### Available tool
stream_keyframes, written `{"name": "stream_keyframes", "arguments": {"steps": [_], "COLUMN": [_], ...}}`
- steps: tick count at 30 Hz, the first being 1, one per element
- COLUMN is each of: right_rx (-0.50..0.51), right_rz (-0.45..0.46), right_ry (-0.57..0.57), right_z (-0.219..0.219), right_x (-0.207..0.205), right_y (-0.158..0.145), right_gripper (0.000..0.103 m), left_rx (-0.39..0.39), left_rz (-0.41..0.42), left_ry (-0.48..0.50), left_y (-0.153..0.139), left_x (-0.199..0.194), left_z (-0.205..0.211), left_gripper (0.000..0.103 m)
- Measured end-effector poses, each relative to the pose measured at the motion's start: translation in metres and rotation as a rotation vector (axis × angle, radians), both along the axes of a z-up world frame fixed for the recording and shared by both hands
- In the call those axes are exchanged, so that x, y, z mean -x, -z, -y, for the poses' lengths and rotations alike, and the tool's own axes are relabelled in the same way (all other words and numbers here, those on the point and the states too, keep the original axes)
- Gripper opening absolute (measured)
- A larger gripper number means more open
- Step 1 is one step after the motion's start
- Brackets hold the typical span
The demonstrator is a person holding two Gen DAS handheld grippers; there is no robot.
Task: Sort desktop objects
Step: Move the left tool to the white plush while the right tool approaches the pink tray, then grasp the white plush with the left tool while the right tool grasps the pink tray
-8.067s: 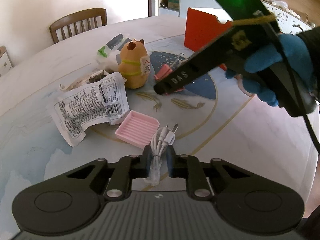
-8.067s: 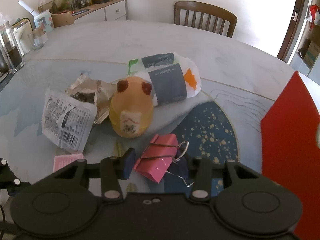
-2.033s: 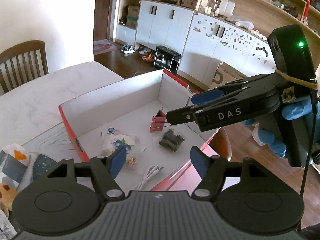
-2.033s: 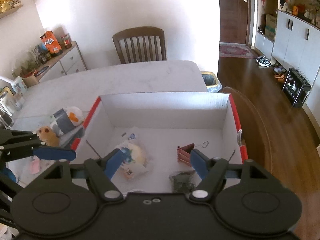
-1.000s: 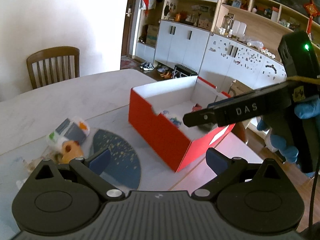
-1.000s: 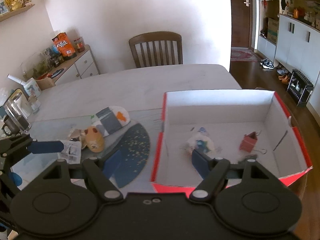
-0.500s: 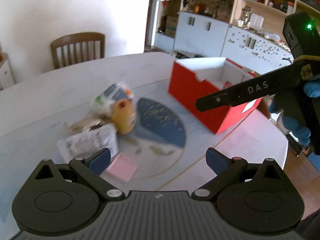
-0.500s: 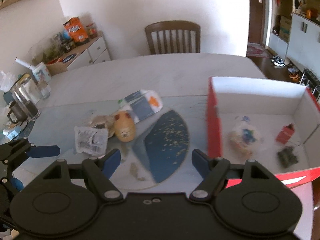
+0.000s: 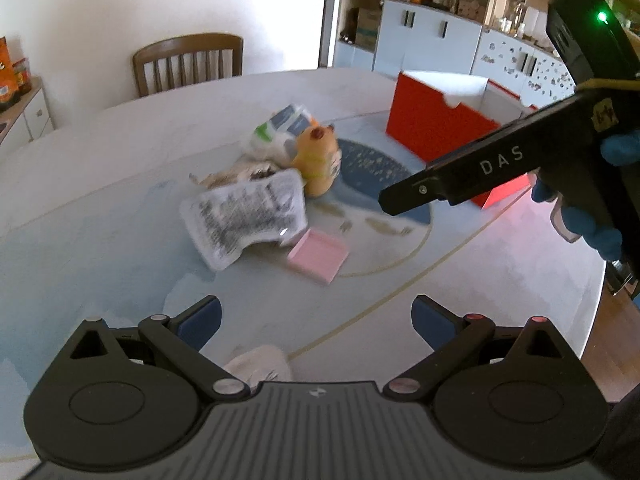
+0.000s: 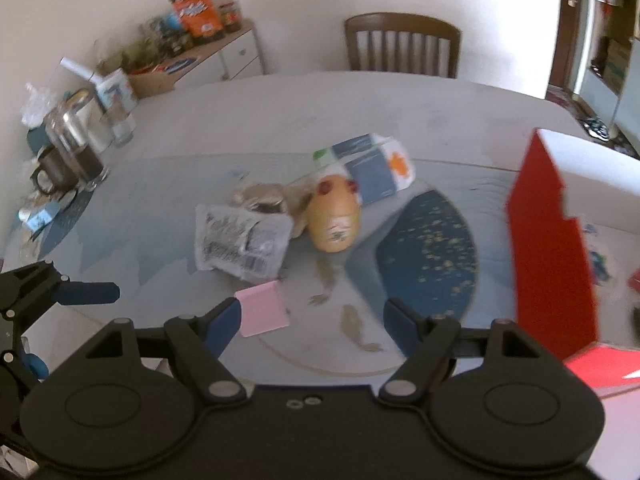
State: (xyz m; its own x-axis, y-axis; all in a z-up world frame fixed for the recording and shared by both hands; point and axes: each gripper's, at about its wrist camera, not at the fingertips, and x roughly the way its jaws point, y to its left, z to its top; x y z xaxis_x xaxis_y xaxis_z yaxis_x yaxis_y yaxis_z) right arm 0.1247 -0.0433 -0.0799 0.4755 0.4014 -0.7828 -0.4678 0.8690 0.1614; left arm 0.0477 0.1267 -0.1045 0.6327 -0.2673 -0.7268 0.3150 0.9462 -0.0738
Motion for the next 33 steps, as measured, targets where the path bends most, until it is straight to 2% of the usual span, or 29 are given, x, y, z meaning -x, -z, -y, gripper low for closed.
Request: {"name": "stream_keyframes", "arguments": {"steps": [10, 21, 33], "right_rx": [0.033, 0.097, 0.123], "right_rz": [-0.037, -0.008, -0.028], "right_ry": [-0.038, -0.074, -0.074], "right_z": [-0.029, -0.059, -0.066], "right_x": [-0.009, -0.007, -0.009], "right_y": [0.026, 0.049, 0.064], "right_gripper": [0.078, 0.078, 0.078], "left_rx": [-0.031, -0.042, -0.045], "left_rz": [-0.029, -0.044, -0.057], "left_ry": [-0.024, -0.054, -0.052], "left_y": [0.022, 0.034, 0.042], "left_x": [0.006, 0.011, 0.01], "left_z": [-0.017, -0.023, -0.02], "left_gripper": [0.102, 0.102, 0.101]}}
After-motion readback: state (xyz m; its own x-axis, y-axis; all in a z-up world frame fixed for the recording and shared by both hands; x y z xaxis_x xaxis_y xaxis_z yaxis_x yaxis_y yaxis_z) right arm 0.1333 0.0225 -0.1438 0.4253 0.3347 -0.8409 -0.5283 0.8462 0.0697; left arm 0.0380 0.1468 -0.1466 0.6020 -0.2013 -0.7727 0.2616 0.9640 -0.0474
